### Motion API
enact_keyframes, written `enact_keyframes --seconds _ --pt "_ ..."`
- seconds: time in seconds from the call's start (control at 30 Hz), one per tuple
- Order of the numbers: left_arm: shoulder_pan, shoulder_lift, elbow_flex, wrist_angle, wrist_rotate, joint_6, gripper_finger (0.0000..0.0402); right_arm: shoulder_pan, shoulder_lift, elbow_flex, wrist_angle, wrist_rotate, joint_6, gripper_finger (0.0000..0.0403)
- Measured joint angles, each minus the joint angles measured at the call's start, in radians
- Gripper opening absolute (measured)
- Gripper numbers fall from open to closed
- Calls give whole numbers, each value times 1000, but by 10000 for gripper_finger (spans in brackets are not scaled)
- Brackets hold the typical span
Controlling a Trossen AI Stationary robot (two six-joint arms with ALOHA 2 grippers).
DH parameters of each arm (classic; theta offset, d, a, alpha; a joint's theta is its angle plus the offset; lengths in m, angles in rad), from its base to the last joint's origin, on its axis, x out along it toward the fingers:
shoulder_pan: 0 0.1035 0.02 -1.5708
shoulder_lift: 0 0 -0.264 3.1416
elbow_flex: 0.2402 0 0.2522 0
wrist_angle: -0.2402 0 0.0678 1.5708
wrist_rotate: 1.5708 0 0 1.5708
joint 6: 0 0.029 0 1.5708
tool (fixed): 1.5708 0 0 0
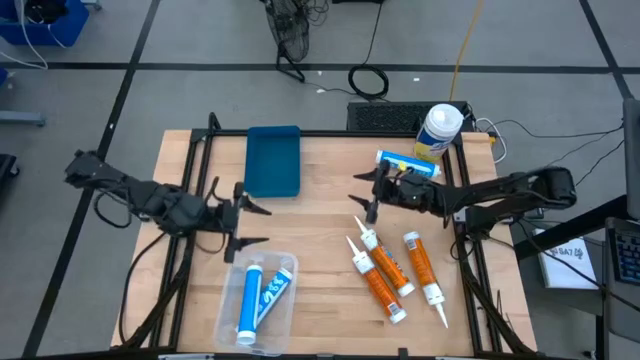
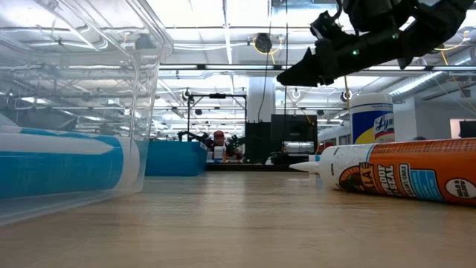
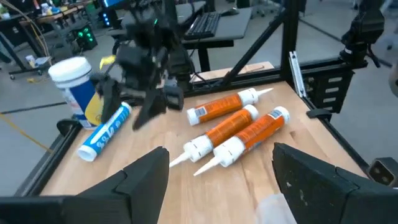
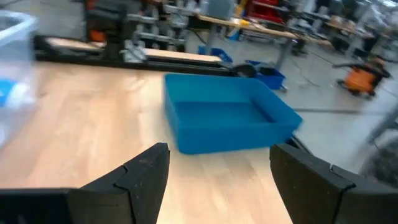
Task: Pick & place silicon tubes, Sealant and Lysol wipes
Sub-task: Put the blue sealant into the transparent bin
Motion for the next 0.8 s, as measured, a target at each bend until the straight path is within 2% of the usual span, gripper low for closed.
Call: enact_keyframes --seconds 0.07,0.17,0.4,0.7,0.8 --pt "66 -38 -61 37 54 -3 283 -21 -30 0 -39 2 30 258" --pt "153 -113 -135 48 83 -21 277 -55 -68 2 -126 1 54 258" --pt "306 -291 -247 114 203 9 279 -192 -94 149 -569 1 89 258" --pt "476 -386 -358 147 203 -25 283 -414 3 296 -827 1 52 258" --pt "506 -381 -375 146 197 -56 278 -481 50 310 -834 2 76 258"
